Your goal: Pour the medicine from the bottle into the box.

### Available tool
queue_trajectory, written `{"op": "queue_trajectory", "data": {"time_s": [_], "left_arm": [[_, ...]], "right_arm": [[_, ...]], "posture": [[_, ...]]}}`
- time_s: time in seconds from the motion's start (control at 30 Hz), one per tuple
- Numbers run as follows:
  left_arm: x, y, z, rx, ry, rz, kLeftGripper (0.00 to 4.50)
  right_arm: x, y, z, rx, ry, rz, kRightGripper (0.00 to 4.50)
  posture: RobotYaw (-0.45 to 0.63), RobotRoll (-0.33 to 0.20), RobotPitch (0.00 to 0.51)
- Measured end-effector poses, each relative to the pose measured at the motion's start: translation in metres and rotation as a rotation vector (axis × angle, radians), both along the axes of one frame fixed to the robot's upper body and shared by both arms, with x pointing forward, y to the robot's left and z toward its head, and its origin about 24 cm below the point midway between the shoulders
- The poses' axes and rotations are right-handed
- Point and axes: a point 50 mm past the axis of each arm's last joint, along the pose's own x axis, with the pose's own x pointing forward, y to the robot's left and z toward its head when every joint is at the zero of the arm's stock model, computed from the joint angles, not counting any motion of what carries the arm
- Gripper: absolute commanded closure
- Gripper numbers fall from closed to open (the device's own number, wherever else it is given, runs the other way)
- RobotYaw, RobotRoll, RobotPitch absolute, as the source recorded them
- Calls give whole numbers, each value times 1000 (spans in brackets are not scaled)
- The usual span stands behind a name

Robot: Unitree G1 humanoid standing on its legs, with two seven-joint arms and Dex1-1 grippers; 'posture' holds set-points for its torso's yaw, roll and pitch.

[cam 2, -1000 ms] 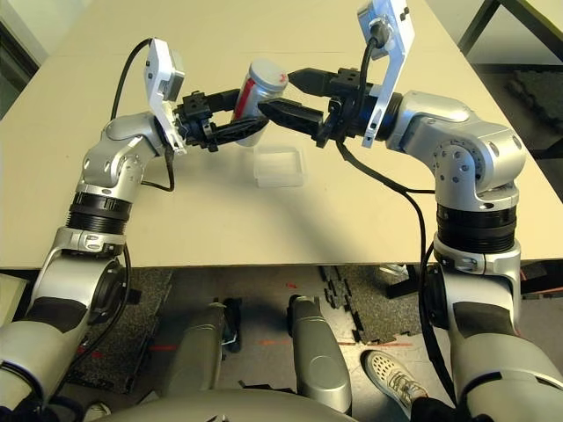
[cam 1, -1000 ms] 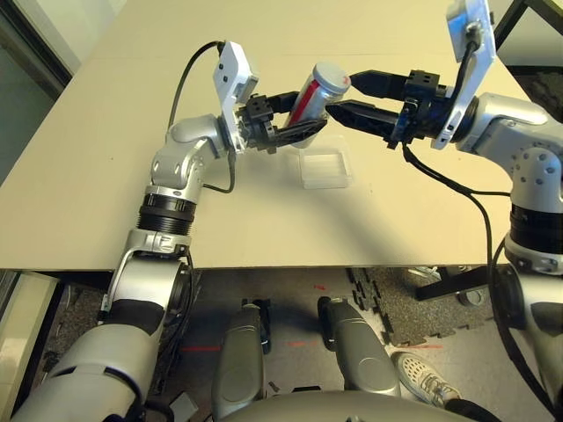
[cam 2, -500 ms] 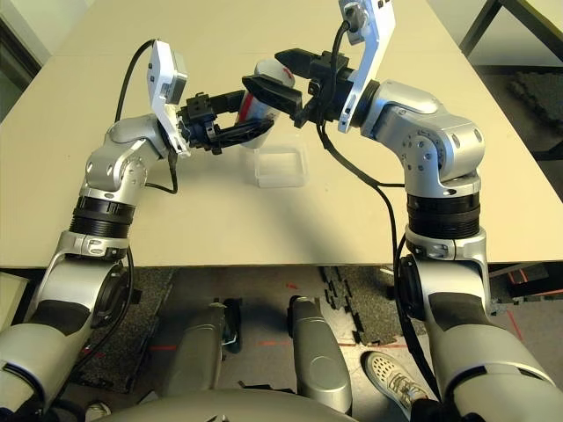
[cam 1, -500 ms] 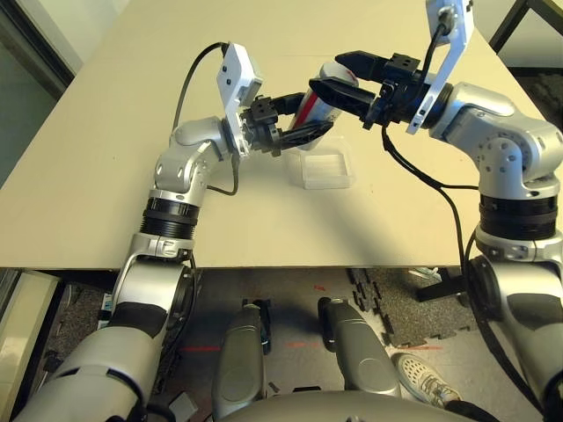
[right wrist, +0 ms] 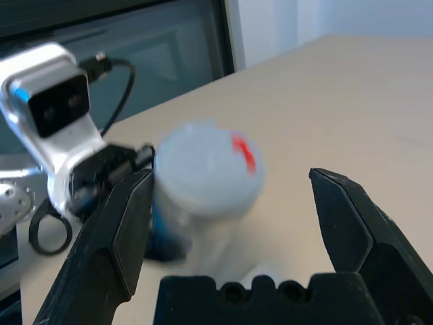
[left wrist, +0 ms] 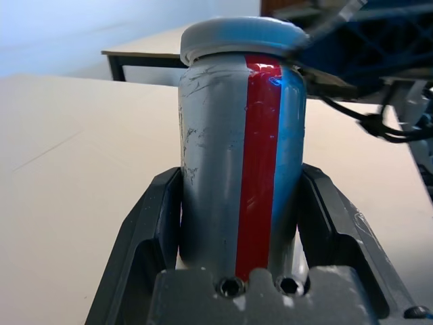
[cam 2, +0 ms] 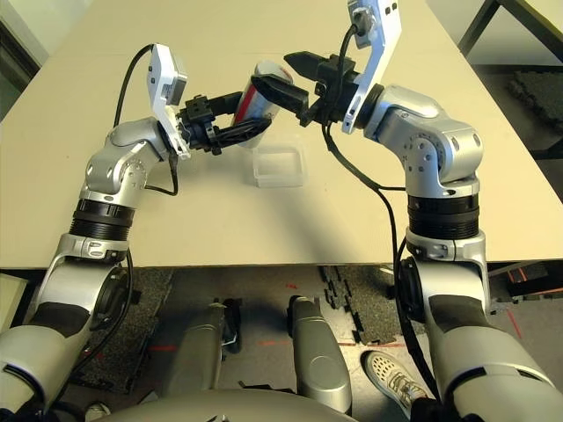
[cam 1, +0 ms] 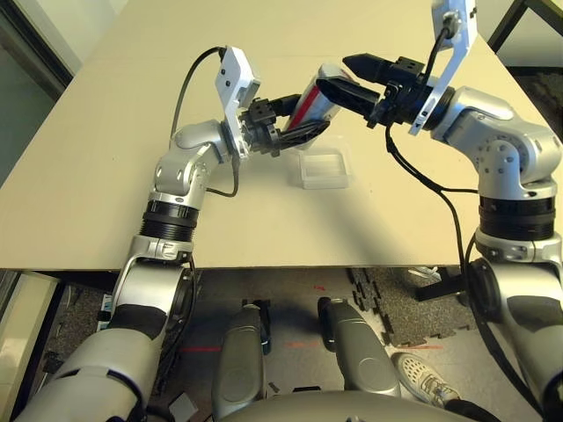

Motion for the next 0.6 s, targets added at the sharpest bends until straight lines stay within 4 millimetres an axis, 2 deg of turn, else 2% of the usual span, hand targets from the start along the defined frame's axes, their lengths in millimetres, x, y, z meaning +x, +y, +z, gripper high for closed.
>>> {"op": "queue_trajectory", "data": {"time_s": [0.13,0.33,0.43,0.6], "left_arm": [[1,4,10,-19,-44,15,1826],[4,7,5,-22,-24,25,1826],[4,7,5,-21,-26,23,1826],[4,6,3,-23,-23,17,1826]], "right_arm": [[-2,-12,-6,-6,28,-57,0],[-7,-26,-10,-11,48,-110,0],[-10,-23,-8,-8,49,-84,0],[-12,-2,5,45,29,-15,0]], "posture": [[-173,0,190],[-182,0,192],[-186,0,191],[-187,0,191]]}}
